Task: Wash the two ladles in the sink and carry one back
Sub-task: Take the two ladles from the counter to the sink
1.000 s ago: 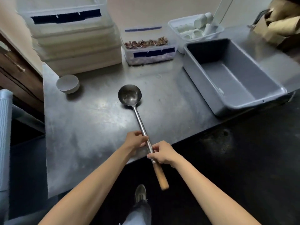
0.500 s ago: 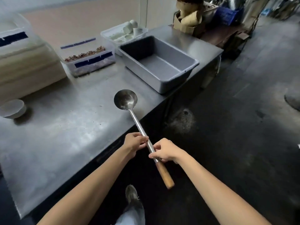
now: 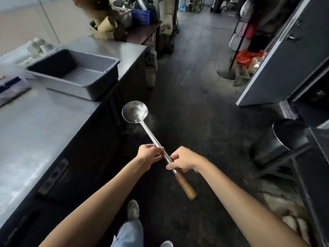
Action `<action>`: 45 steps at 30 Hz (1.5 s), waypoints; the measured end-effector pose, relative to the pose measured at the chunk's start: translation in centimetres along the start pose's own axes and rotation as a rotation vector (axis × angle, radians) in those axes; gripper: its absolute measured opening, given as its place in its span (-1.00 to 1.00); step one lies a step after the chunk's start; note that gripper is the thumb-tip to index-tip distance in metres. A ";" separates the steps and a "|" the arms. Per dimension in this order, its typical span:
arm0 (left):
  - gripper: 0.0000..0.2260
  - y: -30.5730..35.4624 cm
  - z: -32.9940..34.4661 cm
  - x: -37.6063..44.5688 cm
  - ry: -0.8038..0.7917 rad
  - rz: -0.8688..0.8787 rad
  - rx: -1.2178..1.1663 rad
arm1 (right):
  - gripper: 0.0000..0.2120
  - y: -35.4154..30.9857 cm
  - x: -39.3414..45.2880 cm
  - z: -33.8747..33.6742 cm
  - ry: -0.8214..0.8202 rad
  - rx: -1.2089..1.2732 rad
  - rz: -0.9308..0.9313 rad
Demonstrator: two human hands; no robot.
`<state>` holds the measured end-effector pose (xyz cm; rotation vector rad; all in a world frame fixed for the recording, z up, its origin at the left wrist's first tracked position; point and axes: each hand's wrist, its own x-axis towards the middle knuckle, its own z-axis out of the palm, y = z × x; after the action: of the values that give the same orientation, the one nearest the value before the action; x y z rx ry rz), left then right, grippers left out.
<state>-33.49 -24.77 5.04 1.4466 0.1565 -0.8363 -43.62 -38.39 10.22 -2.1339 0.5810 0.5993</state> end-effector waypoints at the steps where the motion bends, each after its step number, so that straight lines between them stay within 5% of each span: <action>1: -0.88 -0.5 1.7 -0.3 -0.024 -0.005 0.019 | -0.81 1.4 -1.0 -0.5 0.015 0.012 0.017; 17: -0.94 -7.8 35.4 -3.0 -0.501 -0.074 0.537 | -0.66 27.9 -16.0 -11.3 0.397 0.447 0.329; 30: -0.92 -13.8 66.8 -5.8 -0.878 -0.103 0.677 | -0.76 48.4 -26.5 -24.2 0.669 0.783 0.525; 45: -0.84 -24.3 90.6 -8.9 -1.181 -0.149 1.041 | -0.83 65.5 -31.0 -31.0 0.922 1.229 0.866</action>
<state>-88.79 -101.07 5.69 1.5873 -1.2326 -1.9155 -99.68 -93.69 6.95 -0.7773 1.8177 -0.3785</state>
